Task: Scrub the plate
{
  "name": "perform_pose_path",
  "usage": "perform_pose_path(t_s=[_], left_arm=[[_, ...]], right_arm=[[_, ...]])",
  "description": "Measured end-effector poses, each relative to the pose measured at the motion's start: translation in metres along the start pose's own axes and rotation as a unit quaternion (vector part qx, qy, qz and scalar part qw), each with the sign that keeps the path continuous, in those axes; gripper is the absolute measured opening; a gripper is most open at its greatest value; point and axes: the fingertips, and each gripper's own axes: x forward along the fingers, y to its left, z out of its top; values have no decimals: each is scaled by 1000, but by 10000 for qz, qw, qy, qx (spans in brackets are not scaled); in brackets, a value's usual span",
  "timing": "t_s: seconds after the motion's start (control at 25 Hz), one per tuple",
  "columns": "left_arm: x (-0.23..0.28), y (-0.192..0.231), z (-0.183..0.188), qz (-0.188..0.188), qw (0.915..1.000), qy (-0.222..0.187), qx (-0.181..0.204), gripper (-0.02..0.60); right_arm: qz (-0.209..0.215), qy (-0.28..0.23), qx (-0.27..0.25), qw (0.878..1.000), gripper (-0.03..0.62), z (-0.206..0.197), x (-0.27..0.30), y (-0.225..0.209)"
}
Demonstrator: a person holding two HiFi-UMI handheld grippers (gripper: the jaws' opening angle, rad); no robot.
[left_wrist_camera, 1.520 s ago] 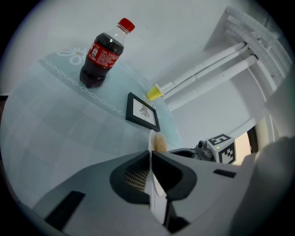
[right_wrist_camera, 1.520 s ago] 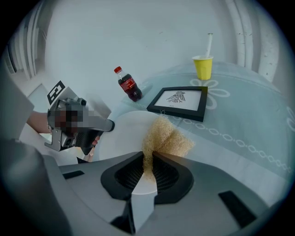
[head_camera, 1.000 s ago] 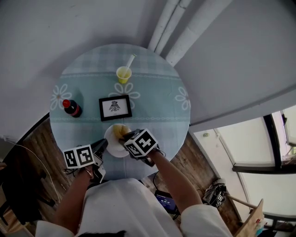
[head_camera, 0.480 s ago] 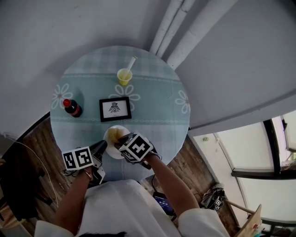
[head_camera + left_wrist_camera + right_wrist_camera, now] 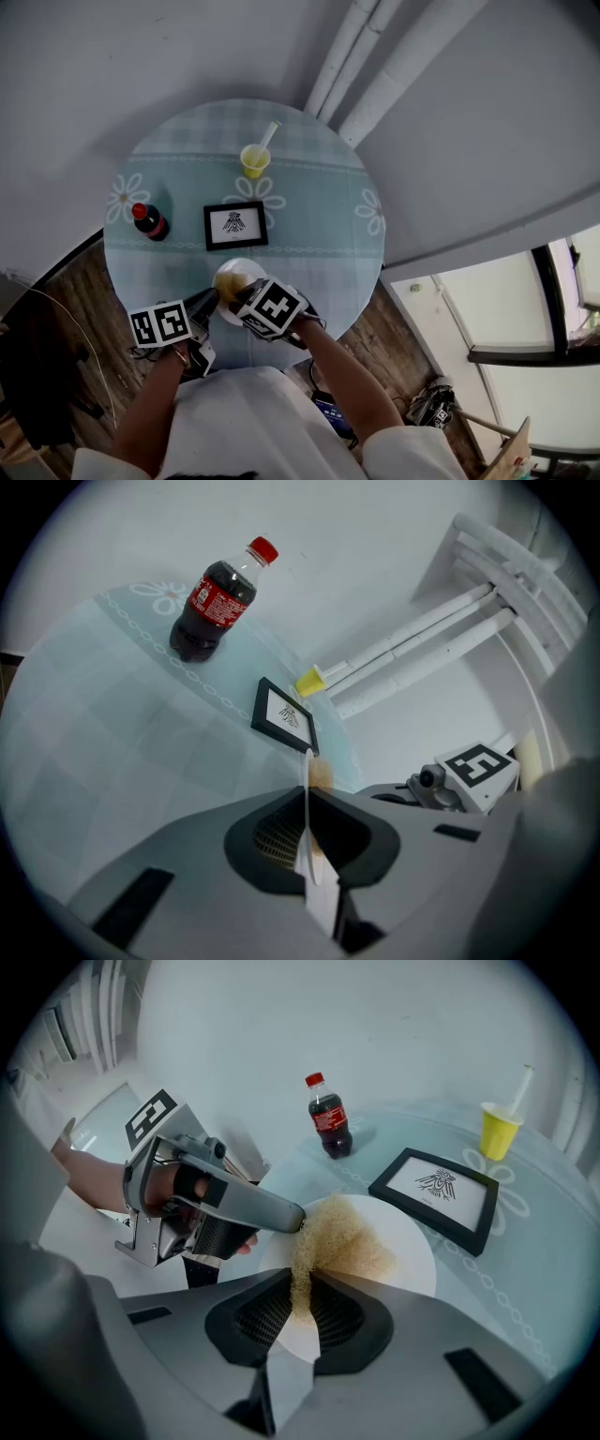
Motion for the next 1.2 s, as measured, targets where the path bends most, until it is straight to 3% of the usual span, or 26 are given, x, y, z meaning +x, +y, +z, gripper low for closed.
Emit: perform_pose_path(t_s=[0.52, 0.96, 1.2], left_arm=[[3, -3, -5, -114, 9996, 52, -262, 18], [-1, -3, -12, -300, 9965, -230, -748, 18], [-1, -3, -13, -260, 9963, -286, -768, 18]], right_arm=[[-51, 187, -90, 9998, 64, -13, 0, 13], [182, 404, -327, 9985, 64, -24, -7, 31], [174, 550, -510, 9970, 64, -33, -9, 36]])
